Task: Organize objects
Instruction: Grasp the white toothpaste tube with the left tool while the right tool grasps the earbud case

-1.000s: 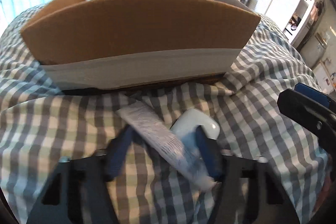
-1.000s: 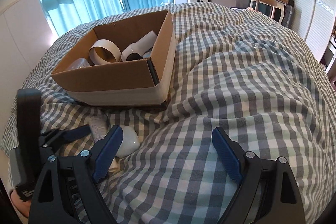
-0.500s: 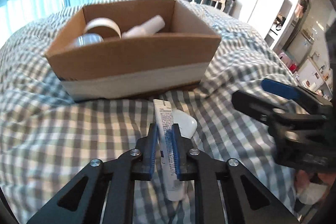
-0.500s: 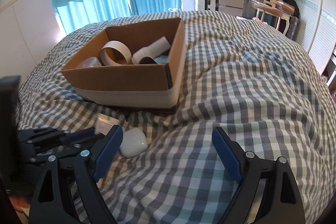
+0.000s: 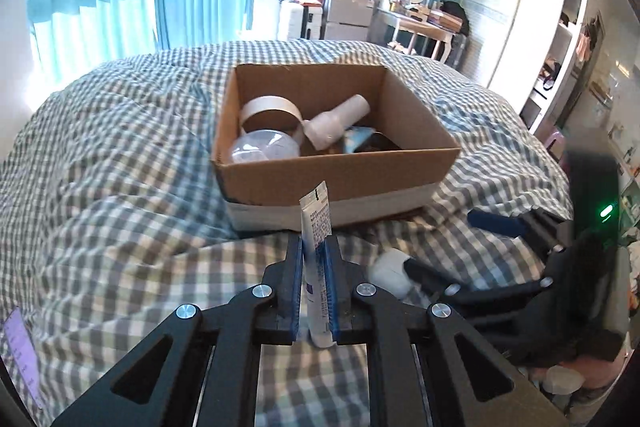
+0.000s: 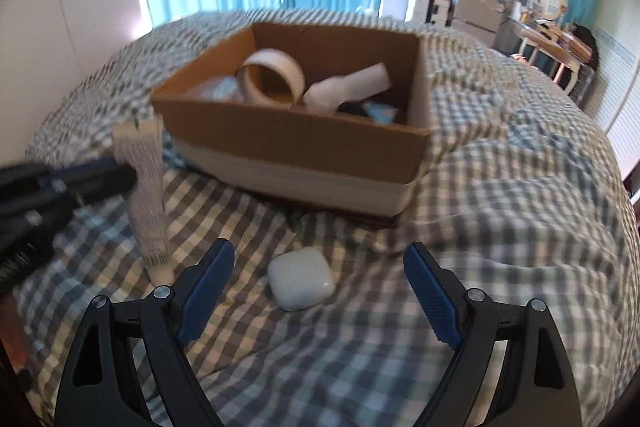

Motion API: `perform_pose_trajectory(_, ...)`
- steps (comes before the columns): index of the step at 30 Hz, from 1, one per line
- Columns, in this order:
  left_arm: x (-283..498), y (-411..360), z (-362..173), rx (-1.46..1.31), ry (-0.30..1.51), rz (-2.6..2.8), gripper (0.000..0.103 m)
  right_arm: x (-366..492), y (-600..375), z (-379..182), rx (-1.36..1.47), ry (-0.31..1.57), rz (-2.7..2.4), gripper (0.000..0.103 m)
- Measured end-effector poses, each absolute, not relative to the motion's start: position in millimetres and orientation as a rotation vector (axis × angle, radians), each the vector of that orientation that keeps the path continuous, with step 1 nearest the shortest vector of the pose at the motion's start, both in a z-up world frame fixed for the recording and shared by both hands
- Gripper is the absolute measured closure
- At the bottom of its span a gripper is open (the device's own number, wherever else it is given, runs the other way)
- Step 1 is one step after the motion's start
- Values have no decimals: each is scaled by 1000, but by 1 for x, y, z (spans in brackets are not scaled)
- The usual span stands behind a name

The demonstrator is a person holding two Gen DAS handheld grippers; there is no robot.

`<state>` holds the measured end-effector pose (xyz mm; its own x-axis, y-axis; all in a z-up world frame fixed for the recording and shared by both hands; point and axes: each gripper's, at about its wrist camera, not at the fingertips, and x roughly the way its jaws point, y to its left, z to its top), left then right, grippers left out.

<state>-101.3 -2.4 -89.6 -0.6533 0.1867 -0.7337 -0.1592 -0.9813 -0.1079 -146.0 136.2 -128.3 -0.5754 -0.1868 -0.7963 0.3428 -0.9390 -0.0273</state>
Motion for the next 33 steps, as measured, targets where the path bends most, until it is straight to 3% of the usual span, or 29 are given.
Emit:
perform_pose_trajectory(4,-105,-6,-93,-1218,-41,2700,93,-159,118,-159,1367,339,-2448,25)
perform_pose_trajectory(13,-118,-7,-112,-1254,-44,2679,93,-178,109,-200,1551,397,-2356,30)
perform_pose_trajectory(16,-123,-8,-122,-1274,-52,2663,93,-179,109,-204,1567,404,-2362,49)
perform_pose_trajectory(22,-137,-4,-153,-1417,-28,2591,92,-166,124,-183,1493,341,-2445,49)
perform_pose_trajectory(25,-138,-3,-158,-1452,-22,2575,88,-165,135,-175,1482,265,-2458,49)
perform_pose_trajectory(26,-138,-2,-160,-1467,-27,2560,81,-164,139,-173,1477,248,-2465,49)
perform_pose_trajectory(33,-125,10,-157,-1476,-31,2485,62,-153,149,-159,1440,213,-2483,49)
